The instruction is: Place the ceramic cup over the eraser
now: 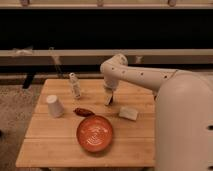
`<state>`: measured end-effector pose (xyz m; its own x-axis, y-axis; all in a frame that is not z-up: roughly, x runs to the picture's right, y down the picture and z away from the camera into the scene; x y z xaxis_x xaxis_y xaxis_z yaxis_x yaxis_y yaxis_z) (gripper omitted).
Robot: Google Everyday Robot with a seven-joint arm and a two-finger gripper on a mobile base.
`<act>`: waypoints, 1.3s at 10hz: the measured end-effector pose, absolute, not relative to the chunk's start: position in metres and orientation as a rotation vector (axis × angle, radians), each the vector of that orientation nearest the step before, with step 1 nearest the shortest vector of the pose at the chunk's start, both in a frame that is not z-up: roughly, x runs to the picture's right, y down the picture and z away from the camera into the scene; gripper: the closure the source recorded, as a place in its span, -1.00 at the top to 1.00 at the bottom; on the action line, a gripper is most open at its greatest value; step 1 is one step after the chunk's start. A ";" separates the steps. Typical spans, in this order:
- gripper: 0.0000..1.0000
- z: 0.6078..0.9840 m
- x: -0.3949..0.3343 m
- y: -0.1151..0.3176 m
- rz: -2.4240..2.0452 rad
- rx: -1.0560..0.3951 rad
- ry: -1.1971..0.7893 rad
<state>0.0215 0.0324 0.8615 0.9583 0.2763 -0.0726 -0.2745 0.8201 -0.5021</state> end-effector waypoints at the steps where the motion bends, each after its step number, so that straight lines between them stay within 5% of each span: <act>1: 0.60 0.863 0.019 0.033 0.287 -0.535 -0.005; 7: 0.60 0.867 0.012 0.031 0.260 -0.533 -0.010; 13: 0.60 0.801 -0.047 0.062 0.130 -0.571 -0.108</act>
<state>-0.0469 0.0620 0.8005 0.9861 0.1525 0.0655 -0.0928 0.8335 -0.5446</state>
